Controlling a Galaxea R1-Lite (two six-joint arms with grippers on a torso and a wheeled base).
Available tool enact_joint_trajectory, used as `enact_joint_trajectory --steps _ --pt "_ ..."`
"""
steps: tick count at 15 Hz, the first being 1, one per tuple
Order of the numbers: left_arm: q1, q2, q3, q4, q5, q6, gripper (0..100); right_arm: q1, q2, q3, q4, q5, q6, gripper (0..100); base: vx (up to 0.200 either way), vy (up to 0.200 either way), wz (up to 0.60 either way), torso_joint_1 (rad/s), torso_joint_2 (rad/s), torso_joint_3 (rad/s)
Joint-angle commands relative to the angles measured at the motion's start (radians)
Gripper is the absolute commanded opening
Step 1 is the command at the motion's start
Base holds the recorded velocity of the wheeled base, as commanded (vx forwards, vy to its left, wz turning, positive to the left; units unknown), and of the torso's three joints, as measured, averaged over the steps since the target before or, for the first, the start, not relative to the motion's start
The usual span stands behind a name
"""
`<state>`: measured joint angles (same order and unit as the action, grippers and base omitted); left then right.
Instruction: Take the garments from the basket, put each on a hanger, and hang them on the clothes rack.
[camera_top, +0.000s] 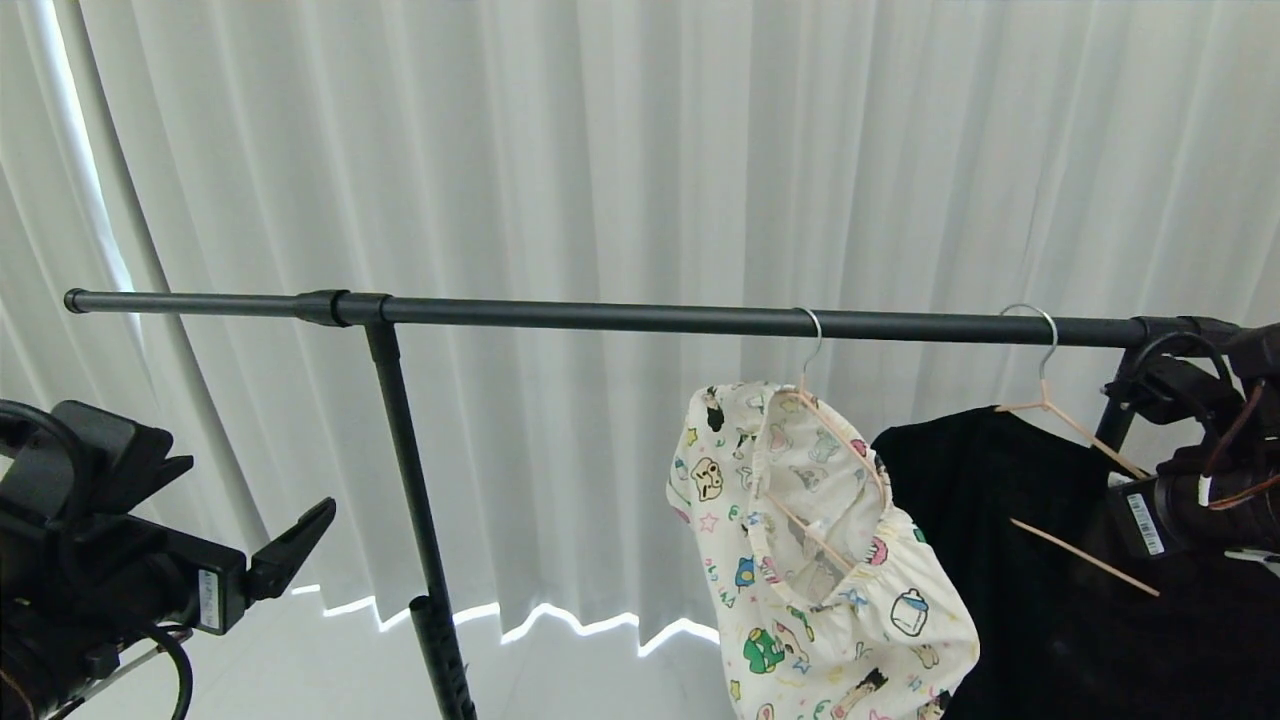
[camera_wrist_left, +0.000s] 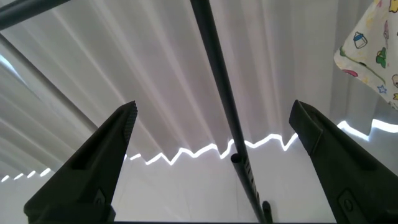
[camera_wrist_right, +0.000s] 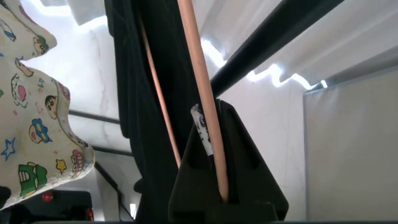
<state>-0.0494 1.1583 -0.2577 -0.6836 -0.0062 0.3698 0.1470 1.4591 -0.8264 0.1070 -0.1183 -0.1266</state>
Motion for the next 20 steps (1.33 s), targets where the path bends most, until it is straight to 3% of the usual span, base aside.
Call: enact_joint_trajectory --steps 1,4,6,8,12,17,20 --pt "-0.003 0.003 0.001 -0.002 0.000 0.000 100 0.000 -0.002 0.001 -0.001 0.000 0.001 100 0.000 0.000 0.00 0.000 0.00 0.000" --pt "-0.003 0.001 0.012 -0.001 0.000 0.000 100 0.026 -0.066 0.018 -0.032 0.000 0.071 100 0.000 0.000 0.00 0.000 0.00 0.000" --pt "-0.003 -0.003 0.031 -0.001 0.002 0.001 100 0.075 -0.215 0.104 -0.032 -0.001 0.147 100 0.000 0.000 0.00 0.000 0.00 0.000" --pt "0.002 -0.005 0.029 -0.001 0.005 0.001 100 0.077 -0.375 0.130 -0.021 -0.006 0.104 100 0.000 0.000 0.00 0.000 0.00 0.000" --pt "0.006 -0.005 0.035 -0.002 0.008 0.000 100 -0.017 -0.470 0.138 -0.036 -0.075 -0.114 100 -0.150 0.000 0.00 0.007 0.00 0.003" --pt "0.019 0.000 0.032 -0.002 0.009 0.000 100 -0.144 -0.411 0.141 -0.155 -0.104 -0.157 100 -0.200 0.000 0.00 -0.003 0.00 0.003" --pt "0.025 0.000 0.038 -0.002 0.009 0.000 100 -0.170 -0.381 0.156 -0.211 -0.104 -0.159 100 -0.200 0.000 0.00 -0.002 0.00 -0.002"
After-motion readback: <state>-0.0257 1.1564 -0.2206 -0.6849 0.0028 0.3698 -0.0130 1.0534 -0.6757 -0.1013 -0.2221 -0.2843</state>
